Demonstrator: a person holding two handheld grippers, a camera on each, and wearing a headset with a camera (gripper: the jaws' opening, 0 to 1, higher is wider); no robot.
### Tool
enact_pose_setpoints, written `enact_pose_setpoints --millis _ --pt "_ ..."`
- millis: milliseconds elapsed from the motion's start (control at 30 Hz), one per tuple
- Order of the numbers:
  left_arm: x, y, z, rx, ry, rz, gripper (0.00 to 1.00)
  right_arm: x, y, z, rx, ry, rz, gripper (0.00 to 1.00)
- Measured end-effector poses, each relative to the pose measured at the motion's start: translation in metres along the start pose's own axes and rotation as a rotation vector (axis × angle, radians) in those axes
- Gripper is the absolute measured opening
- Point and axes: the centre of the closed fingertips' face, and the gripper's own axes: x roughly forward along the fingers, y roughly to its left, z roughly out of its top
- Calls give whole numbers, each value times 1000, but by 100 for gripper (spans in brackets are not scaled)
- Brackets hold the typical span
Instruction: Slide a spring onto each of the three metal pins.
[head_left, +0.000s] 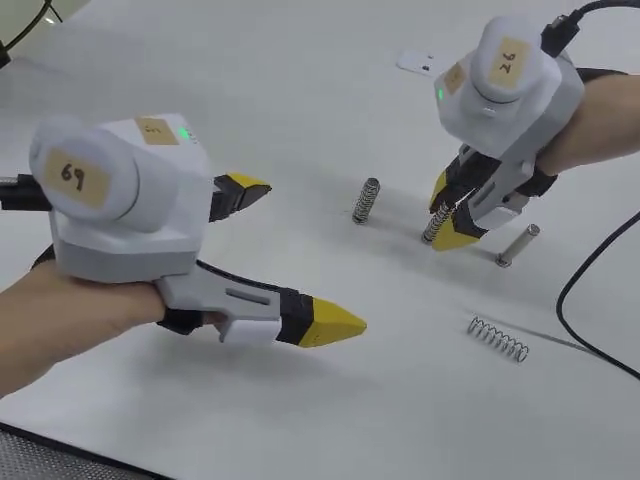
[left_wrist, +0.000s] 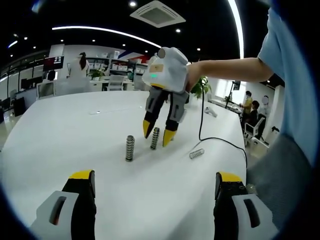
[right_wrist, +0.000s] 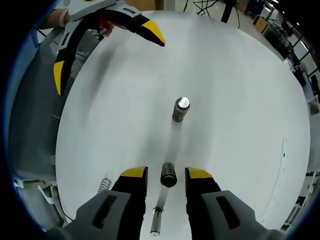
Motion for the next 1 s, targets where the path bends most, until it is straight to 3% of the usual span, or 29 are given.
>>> enact_pose_setpoints --millis 567,1000 --pt "1 -1 -1 -2 1 -5 98 -5 1 10 59 -102 -35 69" --pt "-3 -1 -1 5 9 -7 98 -14 0 17 95 -176 -74 80"
